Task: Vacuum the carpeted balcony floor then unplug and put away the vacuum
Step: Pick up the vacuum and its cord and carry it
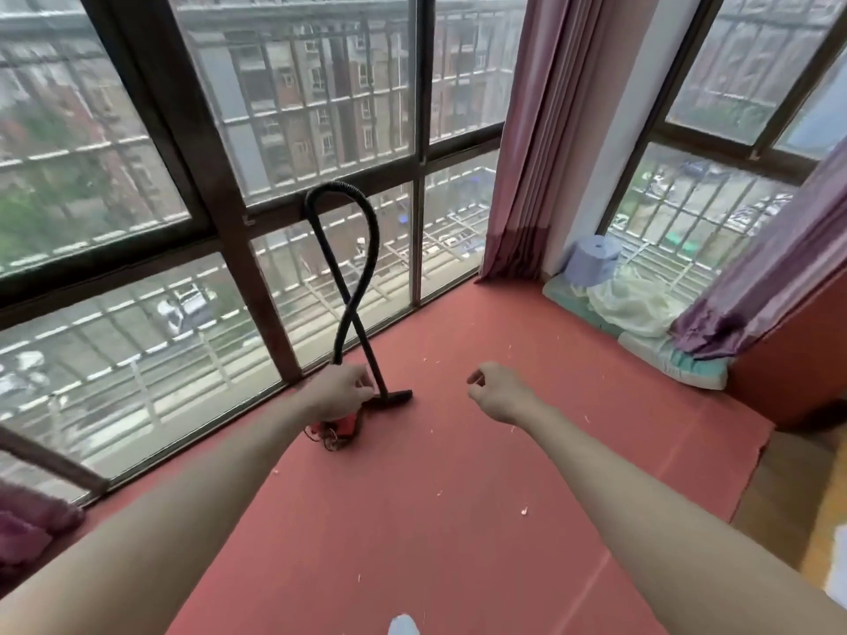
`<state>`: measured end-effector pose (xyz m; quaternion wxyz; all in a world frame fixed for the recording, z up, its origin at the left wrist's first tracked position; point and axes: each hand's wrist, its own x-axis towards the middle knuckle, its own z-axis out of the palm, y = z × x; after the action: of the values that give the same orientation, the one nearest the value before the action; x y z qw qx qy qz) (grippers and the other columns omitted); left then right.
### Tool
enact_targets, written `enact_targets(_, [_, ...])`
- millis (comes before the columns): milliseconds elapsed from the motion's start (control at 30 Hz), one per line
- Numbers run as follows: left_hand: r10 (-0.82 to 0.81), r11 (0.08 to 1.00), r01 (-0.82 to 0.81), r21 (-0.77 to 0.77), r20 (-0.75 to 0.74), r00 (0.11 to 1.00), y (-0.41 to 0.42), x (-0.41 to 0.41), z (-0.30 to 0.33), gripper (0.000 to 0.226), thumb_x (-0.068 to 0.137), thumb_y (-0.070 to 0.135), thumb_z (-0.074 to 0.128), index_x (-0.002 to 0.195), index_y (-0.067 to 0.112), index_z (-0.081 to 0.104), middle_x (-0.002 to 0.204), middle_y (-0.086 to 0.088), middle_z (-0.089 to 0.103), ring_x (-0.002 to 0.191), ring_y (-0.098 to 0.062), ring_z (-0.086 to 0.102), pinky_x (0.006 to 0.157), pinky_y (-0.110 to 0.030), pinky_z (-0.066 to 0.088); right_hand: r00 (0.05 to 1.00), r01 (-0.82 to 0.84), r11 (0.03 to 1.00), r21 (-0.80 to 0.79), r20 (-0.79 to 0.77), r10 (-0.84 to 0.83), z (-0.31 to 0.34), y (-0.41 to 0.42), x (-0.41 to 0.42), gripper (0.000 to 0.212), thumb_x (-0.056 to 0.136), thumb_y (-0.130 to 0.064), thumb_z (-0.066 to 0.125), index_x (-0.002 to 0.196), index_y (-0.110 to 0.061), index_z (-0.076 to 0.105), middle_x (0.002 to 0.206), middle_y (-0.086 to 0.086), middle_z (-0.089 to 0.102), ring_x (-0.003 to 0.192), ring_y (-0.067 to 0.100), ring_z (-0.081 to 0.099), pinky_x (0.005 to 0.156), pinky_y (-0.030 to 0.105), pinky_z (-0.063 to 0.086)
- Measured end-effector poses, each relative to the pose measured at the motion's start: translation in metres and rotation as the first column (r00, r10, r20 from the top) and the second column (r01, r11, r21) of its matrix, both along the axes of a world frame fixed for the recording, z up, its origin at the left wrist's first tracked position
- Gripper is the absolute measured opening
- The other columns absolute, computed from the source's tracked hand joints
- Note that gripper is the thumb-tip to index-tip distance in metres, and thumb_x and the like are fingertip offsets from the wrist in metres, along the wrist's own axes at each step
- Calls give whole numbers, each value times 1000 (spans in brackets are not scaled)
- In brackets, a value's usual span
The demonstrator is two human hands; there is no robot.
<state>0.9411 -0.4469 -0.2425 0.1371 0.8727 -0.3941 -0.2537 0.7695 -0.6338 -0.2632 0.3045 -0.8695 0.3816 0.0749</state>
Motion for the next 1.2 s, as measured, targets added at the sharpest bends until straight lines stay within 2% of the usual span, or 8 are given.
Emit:
enact_targets(167, [7, 998, -4, 59, -59, 998, -17, 51, -18, 19, 91, 17, 55, 104, 8, 64, 95, -1, 61, 92, -20, 58, 70, -20, 35, 997, -53, 999, 1, -61, 53, -15, -30, 62, 27, 93, -19, 52, 114, -11, 67, 119, 9, 68, 114, 28, 60, 92, 30, 45])
enact_targets(300, [171, 985, -169, 34, -80, 982, -28, 102, -26, 18, 89, 21, 56, 101, 11, 65, 99, -7, 68, 91, -26, 64, 75, -31, 52, 990, -120, 991, 64, -69, 125, -30, -55, 120, 26, 90, -15, 50, 108, -9, 68, 117, 9, 68, 112, 28, 60, 94, 34, 48])
enact_targets(467, [276, 961, -272, 49, -89, 957, -40, 154, -35, 18, 92, 22, 55, 102, 10, 64, 101, -8, 69, 91, -24, 65, 80, -35, 54, 950, -289, 956, 55, -104, 293, -43, -79, 205, 26, 90, -16, 51, 108, -11, 70, 115, 11, 69, 111, 31, 61, 94, 35, 49])
enact_targets(633, [437, 899, -429, 87, -105, 893, -53, 199, -40, 20, 93, 19, 54, 106, 7, 63, 104, -10, 67, 96, -26, 64, 82, -34, 52, 875, -469, 881, 59, -107, 473, -44, -107, 283, 28, 93, -17, 49, 113, -10, 68, 119, 10, 68, 113, 30, 60, 96, 36, 48])
enact_targets(800, [565, 822, -568, 28, -155, 810, -63, 231, -50, 14, 93, 17, 52, 101, 10, 61, 97, -8, 68, 84, -23, 67, 79, -36, 55, 818, -562, 825, 55, -112, 564, -46, -130, 349, 30, 92, -12, 48, 108, 3, 68, 112, 19, 69, 108, 35, 62, 93, 41, 50])
enact_targets(933, [637, 764, -644, 48, -223, 738, -62, 261, -66, 11, 91, 15, 54, 97, 12, 62, 94, -13, 70, 85, -28, 68, 76, -37, 55, 757, -633, 772, 62, -160, 634, -61, -134, 393, 29, 94, -17, 49, 109, -4, 70, 112, 13, 70, 107, 30, 62, 91, 35, 51])
enact_targets(1067, [680, 720, -689, 86, -288, 674, -53, 302, -89, 14, 90, 15, 53, 98, 9, 63, 90, -13, 70, 75, -24, 66, 70, -40, 57, 713, -669, 740, 69, -218, 666, -84, -130, 438, 19, 87, -17, 49, 84, -15, 68, 103, 12, 72, 98, 31, 64, 82, 34, 53])
enact_targets(1200, [697, 688, -721, 85, -352, 624, -43, 361, -111, 14, 91, 12, 51, 97, 7, 62, 87, -10, 66, 71, -21, 61, 67, -36, 54, 700, -670, 738, 76, -264, 663, -94, -123, 486, 26, 89, -15, 48, 101, -6, 69, 107, 13, 70, 100, 32, 64, 84, 36, 53])
